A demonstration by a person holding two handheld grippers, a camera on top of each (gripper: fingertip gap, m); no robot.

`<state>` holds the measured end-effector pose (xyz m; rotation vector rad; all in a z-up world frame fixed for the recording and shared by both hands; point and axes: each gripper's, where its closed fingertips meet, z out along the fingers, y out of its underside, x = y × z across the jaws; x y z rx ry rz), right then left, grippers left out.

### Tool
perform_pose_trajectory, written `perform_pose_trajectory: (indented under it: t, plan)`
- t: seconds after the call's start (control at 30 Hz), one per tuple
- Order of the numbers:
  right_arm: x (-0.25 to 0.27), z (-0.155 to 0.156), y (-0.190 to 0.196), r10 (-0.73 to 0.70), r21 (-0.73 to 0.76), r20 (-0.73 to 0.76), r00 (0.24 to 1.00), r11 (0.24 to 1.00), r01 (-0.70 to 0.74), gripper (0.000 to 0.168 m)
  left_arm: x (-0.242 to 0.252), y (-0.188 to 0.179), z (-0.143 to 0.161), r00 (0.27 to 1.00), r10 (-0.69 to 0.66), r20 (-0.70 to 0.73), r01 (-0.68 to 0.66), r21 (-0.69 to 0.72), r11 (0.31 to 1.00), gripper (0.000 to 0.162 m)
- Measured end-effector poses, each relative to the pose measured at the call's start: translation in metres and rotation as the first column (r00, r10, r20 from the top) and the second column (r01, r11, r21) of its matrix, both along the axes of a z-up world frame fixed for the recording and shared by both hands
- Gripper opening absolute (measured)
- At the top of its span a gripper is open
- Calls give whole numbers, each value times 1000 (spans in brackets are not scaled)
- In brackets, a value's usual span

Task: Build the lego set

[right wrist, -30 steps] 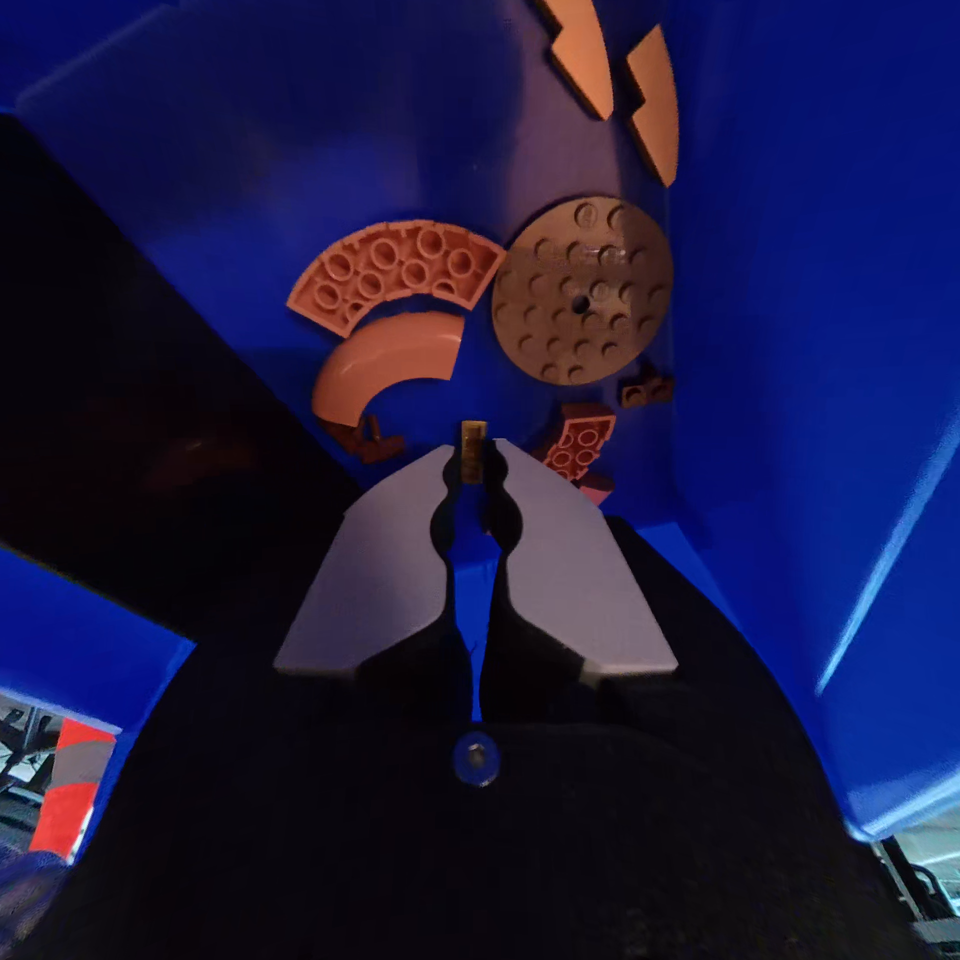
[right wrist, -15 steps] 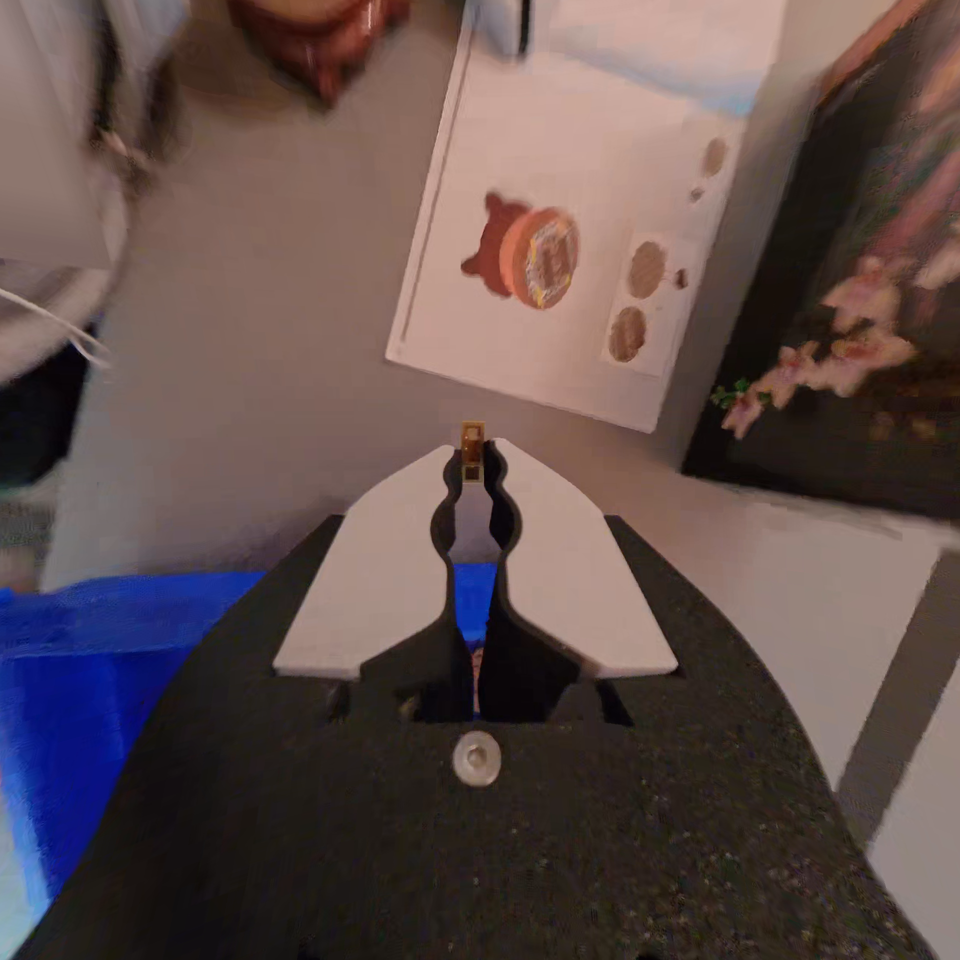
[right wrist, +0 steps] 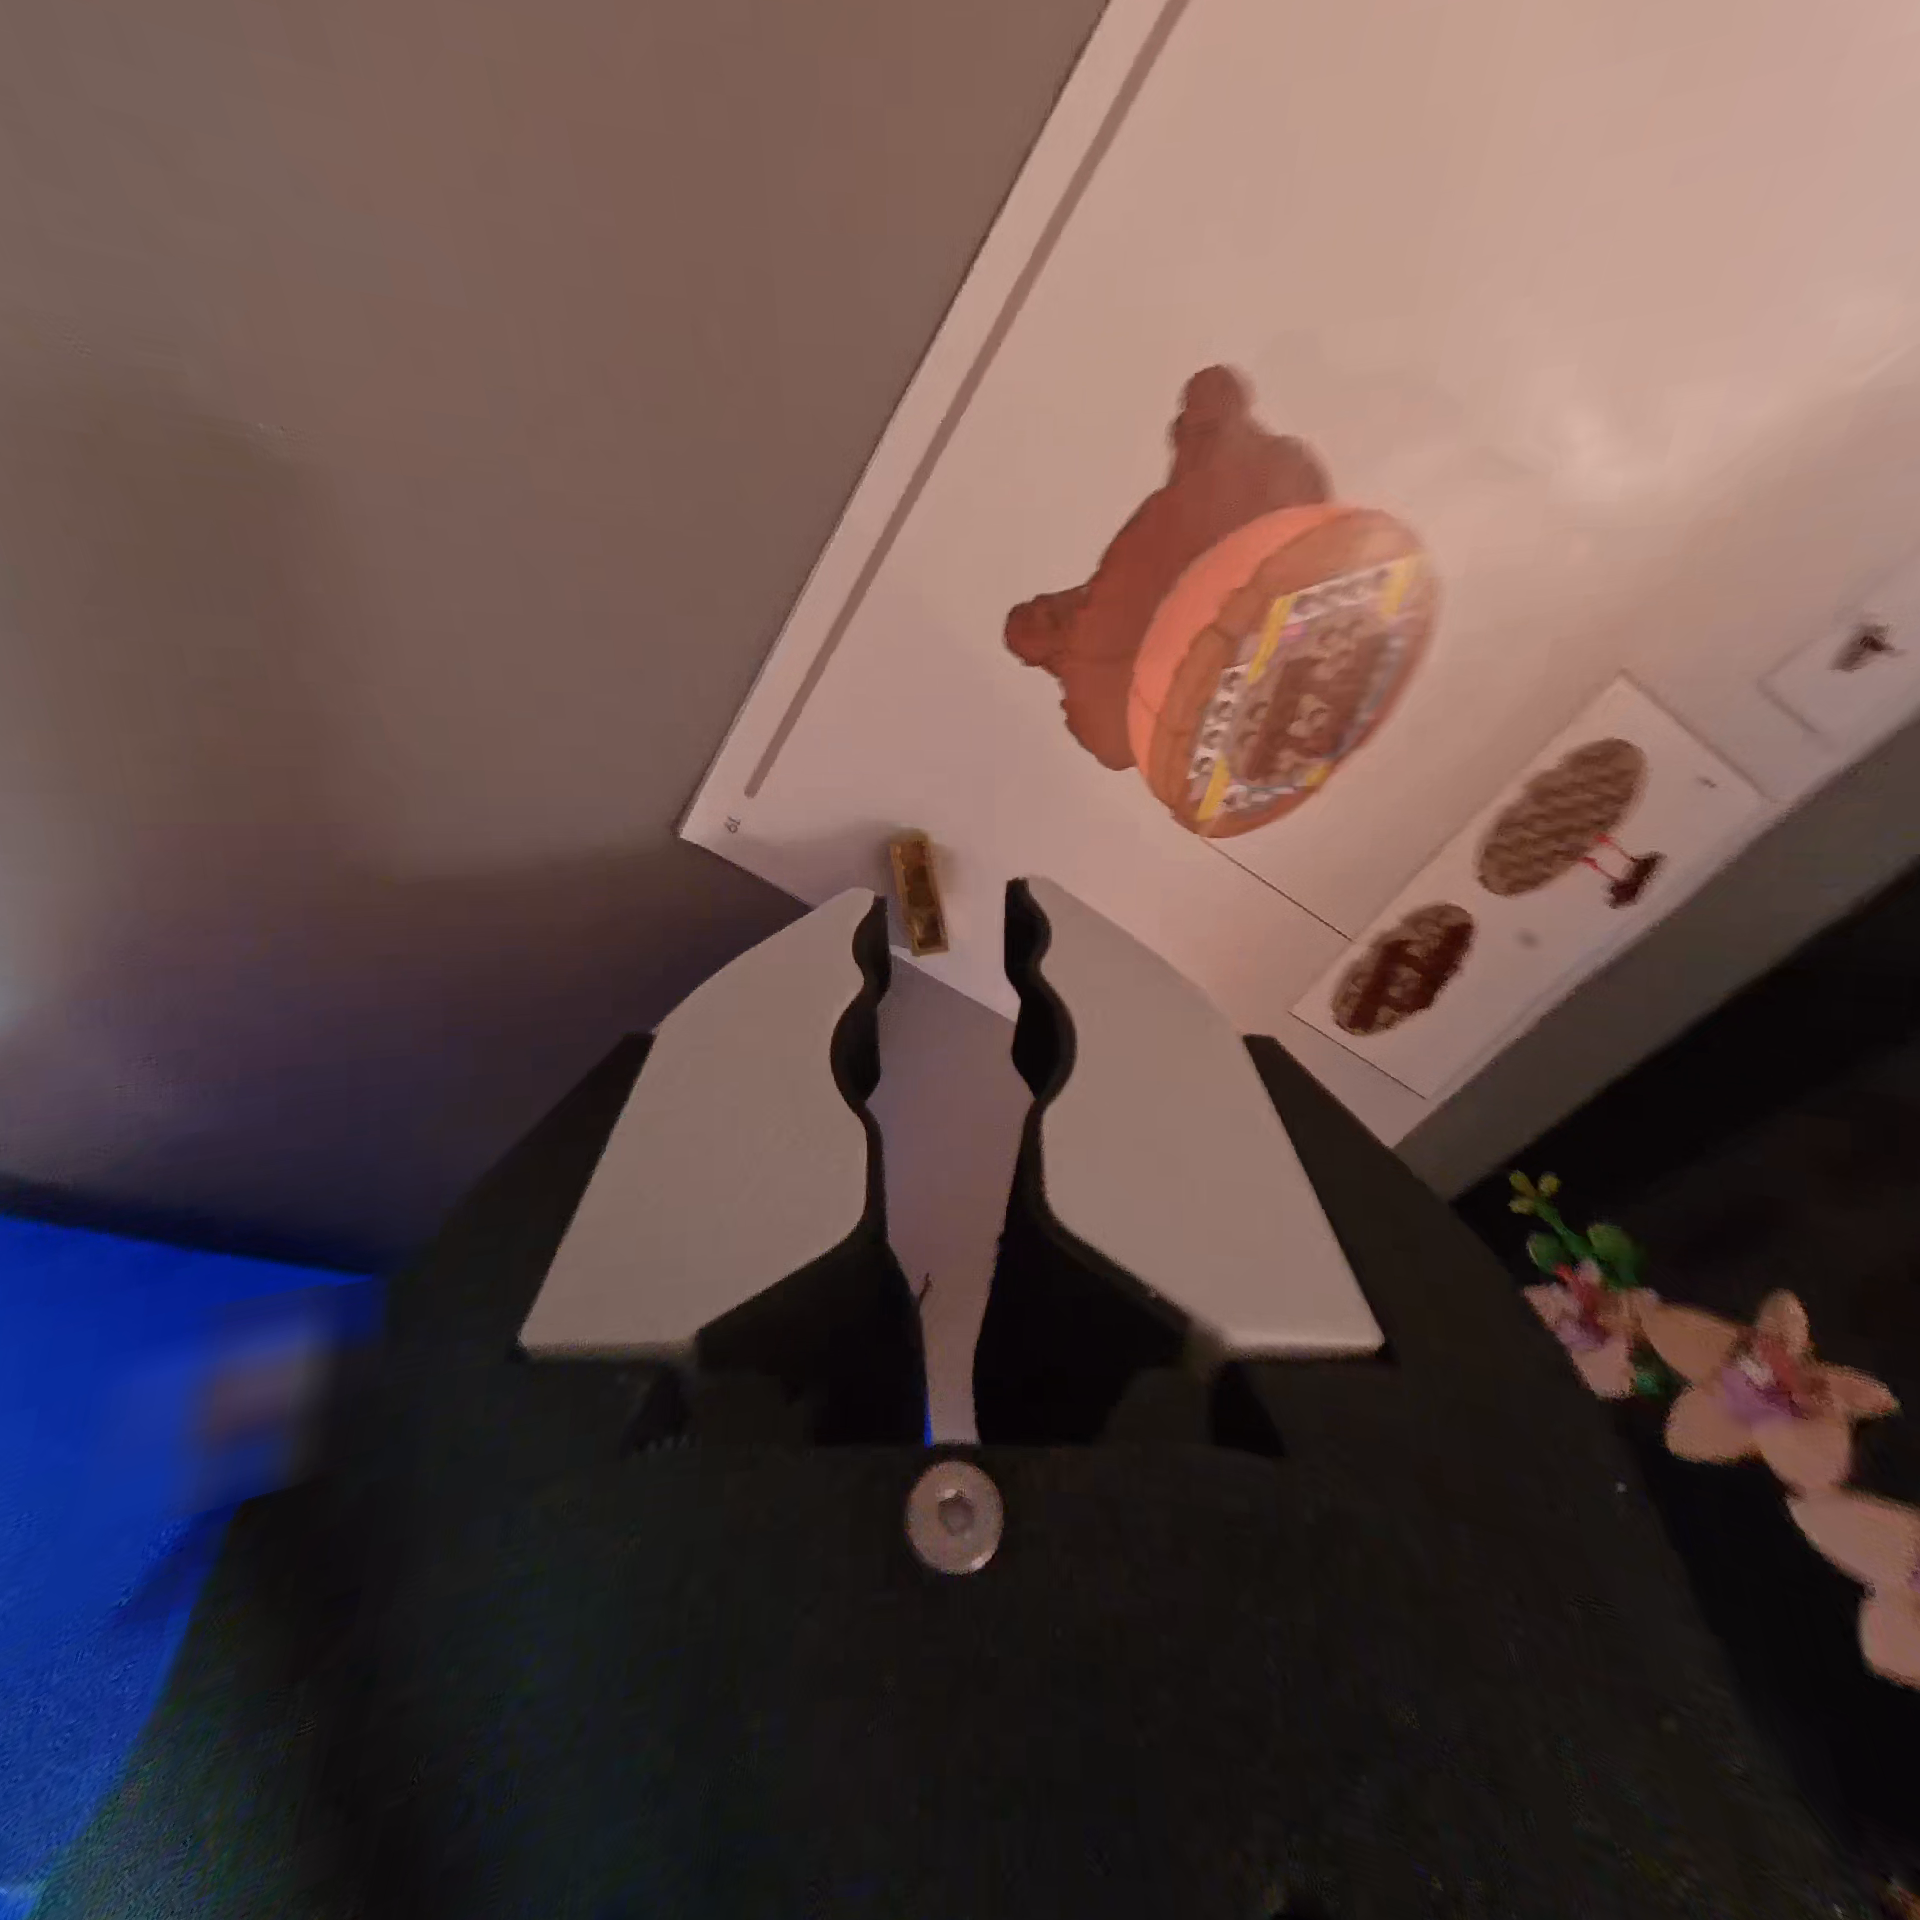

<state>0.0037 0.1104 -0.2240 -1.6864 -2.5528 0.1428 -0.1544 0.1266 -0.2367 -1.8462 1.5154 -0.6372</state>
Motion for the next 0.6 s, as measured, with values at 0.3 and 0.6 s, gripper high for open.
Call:
perform_pose_trajectory:
  t: [0.3,0.6]
  plan:
    - [36,140,39,-317,-3,-578,752,922,387,31,0,0,0,1000,1,-1,-1,7,1000,3]
    - [133,161,41,-475,95,-607,637,752,652,24,0,1,0,1000,6,-8,-5,47,999,5]
